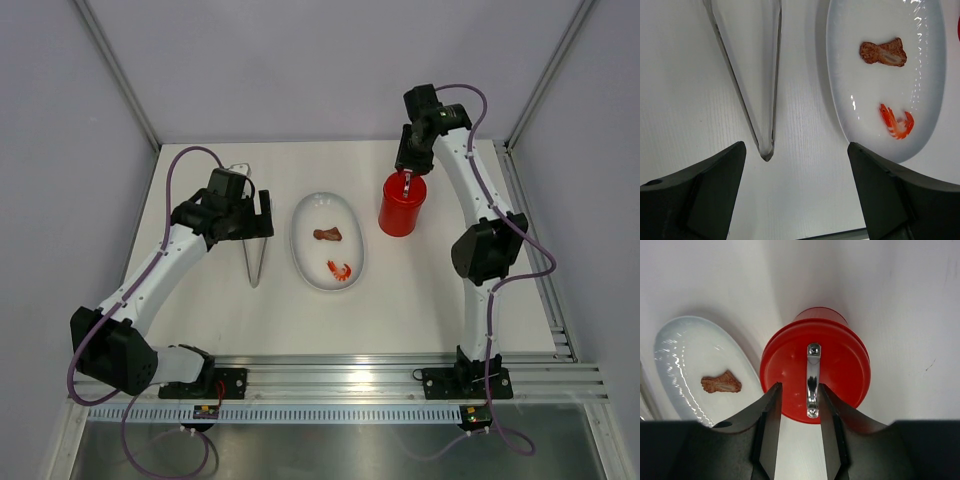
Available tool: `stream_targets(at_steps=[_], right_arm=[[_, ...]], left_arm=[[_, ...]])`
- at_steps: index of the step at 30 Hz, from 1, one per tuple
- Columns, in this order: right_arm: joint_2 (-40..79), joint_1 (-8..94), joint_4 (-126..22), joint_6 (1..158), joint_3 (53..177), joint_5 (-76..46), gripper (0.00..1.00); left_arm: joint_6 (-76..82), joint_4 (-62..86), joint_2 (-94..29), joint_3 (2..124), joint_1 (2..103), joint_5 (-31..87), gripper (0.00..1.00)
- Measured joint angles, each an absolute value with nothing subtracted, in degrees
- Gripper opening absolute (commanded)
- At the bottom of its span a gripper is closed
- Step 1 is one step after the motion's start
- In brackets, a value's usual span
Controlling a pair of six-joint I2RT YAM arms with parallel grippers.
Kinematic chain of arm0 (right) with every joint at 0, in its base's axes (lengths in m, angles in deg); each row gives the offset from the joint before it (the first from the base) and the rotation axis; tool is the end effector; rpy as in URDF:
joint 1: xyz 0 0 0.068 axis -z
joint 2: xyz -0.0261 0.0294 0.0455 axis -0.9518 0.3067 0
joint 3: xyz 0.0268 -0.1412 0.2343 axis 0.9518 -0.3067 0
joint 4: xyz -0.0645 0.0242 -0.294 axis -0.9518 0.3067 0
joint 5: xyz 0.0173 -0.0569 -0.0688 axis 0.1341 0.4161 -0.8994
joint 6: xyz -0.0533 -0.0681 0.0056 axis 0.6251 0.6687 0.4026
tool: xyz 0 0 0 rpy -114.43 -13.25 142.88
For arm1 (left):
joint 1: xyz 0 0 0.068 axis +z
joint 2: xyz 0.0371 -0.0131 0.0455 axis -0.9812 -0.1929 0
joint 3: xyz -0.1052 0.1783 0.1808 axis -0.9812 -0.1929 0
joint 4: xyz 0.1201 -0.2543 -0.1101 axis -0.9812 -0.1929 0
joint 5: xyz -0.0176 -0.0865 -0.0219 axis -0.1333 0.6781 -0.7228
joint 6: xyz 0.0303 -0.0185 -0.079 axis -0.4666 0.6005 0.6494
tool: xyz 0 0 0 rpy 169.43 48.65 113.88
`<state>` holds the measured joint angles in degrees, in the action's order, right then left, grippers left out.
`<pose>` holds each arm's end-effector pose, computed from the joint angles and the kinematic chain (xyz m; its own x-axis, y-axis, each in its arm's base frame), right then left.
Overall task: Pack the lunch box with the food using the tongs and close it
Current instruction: Close the box lid on the packing box.
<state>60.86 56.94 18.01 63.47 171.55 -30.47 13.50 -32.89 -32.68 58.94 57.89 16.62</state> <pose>0.4937 0.1237 0.3131 -0.8584 0.1642 -0.4860 0.1439 0.9864 0.0792 0.3214 -0.1186 0.2772 -0.7875 -0.1059 -0.6072 0.0238 0.9792 -0.2017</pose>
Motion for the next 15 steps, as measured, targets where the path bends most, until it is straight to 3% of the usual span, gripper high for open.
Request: stream_targets(at_steps=[3,15], right_arm=[[59.6,56.5,17.2,63.4,173.4,-31.3,0.47],[62.4,56.5,15.3,63.4,169.8,-32.5,0.47]], left_arm=[[13.5,-32.9,-32.7,58.9,57.9,16.7,0.86],[13.5,-32.9,-32.7,58.8,57.9,16.7,0.86]])
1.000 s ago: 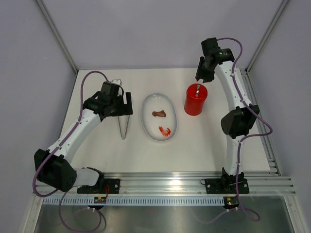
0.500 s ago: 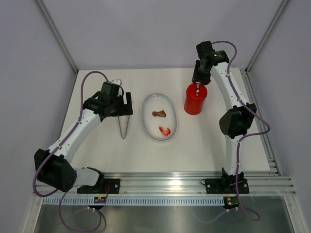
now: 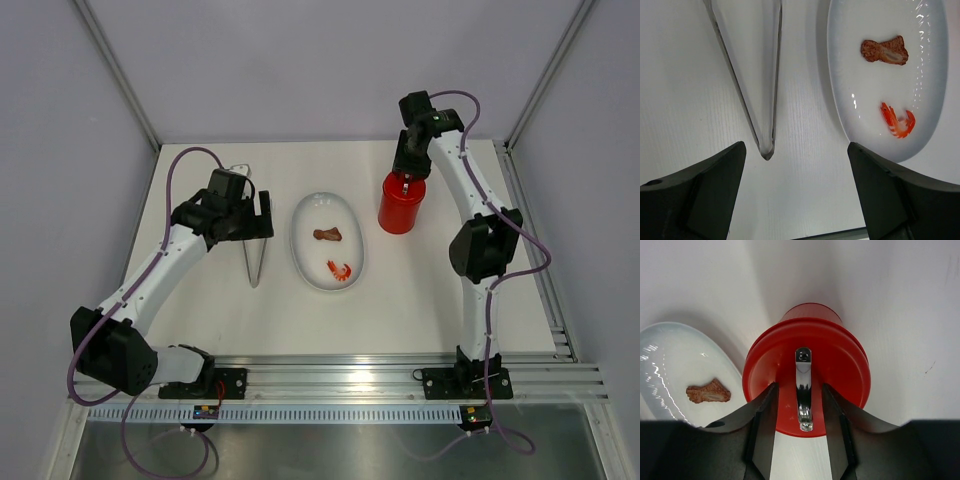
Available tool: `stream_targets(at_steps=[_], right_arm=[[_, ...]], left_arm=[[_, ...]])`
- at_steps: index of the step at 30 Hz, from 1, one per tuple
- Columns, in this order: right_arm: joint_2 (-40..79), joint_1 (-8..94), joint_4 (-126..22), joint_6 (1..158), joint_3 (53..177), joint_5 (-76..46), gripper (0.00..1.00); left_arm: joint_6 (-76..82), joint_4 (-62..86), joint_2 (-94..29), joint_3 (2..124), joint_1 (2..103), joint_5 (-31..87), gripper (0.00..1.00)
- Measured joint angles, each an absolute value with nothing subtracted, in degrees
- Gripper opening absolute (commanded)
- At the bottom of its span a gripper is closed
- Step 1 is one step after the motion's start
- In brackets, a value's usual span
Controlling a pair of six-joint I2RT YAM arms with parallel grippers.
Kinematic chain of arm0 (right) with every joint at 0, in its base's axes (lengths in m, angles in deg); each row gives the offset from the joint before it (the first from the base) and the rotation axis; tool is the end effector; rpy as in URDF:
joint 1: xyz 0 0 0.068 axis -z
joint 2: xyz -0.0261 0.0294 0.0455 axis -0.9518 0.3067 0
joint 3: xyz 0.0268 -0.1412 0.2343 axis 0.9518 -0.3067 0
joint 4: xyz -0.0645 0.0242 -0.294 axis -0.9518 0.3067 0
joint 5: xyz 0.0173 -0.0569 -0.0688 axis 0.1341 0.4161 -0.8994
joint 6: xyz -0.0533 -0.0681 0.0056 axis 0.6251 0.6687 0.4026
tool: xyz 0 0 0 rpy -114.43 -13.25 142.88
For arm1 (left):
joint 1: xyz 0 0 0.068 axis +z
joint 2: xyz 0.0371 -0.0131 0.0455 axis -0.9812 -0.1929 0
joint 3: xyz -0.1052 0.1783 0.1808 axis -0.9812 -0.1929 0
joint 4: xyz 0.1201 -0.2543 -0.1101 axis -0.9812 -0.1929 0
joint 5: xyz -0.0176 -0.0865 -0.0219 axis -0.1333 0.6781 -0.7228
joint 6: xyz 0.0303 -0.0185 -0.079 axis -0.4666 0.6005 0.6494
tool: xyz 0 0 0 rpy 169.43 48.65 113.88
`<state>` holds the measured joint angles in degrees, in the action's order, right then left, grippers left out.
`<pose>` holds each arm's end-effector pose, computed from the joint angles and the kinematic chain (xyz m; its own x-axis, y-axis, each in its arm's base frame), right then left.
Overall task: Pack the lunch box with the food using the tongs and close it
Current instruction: Close the box lid on the packing box, then reset both arms
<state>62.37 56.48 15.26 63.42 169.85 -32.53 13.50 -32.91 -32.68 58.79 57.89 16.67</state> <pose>0.5032 0.1277 0.2935 -0.8565 0.1569 -0.4918 0.1535 0.9870 0.0475 0.3211 -0.1186 0.2761 -0.7894 -0.1052 -0.6048 0.0238 0.9792 -0.2013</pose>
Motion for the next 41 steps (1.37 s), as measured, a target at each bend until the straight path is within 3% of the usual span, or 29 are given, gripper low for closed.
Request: stream_targets(at_steps=[6,11,17,18,30,41], right_arm=[[62.4,56.5,16.6,63.5,170.6,-33.5,0.5],[58.6,56.5,16.8,63.3,171.0,-35.2,0.73],[44.9,56.5,12.0,62.3,163.4,-38.9,0.9],[41.7,56.5,10.7,61.9,160.3,-39.9,0.99],[15.8,56.5,-1.7,57.0,118.8,-48.6,1.0],[-0.4,56.5,-2.5,51.2,95.8,-50.5,0.99]], left_arm=[[13.5,-33.0,-32.7,58.7,57.9,16.8,0.86],[13.5,-33.1,-32.7,58.7,57.9,16.8,0.86],[13.5,-33.3,-32.5,58.7,57.9,16.8,0.86],[13.5,-33.3,-32.3,58.7,57.9,16.7,0.86],[14.5,-32.6,-27.0,58.5,57.9,16.3,0.88],[16.2,-30.1,-22.0,57.8,57.9,16.8,0.91]])
